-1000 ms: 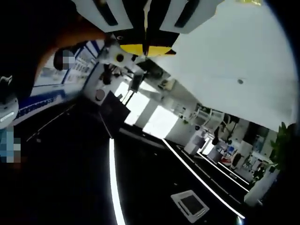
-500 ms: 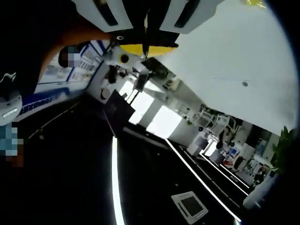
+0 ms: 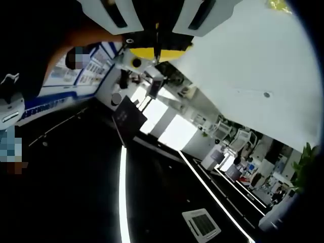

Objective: Compare the silicone blocks by pressing each to a similar depth, holding the contact briefly, and releasing to observe deformation and rebound differences across the visible hardness samples.

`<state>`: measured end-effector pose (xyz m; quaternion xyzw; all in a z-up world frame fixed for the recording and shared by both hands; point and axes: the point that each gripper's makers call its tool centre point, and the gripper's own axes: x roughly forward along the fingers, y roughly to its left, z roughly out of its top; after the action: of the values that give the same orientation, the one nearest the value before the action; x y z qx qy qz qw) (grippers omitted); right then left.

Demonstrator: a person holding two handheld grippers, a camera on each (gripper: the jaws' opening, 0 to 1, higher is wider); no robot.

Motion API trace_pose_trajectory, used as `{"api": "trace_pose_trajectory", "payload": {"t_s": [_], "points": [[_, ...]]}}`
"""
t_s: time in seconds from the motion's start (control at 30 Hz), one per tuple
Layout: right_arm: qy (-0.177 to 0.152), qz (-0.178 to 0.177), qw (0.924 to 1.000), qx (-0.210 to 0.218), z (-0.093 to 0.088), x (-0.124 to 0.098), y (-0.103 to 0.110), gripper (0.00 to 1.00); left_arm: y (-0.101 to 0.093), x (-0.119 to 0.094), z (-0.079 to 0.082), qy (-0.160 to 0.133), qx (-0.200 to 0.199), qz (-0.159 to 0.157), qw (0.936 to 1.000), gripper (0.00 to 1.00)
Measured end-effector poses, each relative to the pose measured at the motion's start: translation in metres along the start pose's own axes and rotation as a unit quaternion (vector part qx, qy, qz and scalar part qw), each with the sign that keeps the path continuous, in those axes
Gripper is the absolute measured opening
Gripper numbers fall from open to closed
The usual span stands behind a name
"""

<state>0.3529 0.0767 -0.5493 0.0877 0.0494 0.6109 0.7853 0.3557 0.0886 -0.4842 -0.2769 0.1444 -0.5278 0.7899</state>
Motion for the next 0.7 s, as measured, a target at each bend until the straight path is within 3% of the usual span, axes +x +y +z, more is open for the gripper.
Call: {"api": "trace_pose_trajectory", "payload": {"t_s": [0.7], "points": [[0.026, 0.022, 0.9994, -0.004, -0.0049, 0.0007, 0.0082, 0.17, 0.0018, -0.0064, -0.0036, 0.007, 0.012, 0.013, 0.9998, 0.00]]}}
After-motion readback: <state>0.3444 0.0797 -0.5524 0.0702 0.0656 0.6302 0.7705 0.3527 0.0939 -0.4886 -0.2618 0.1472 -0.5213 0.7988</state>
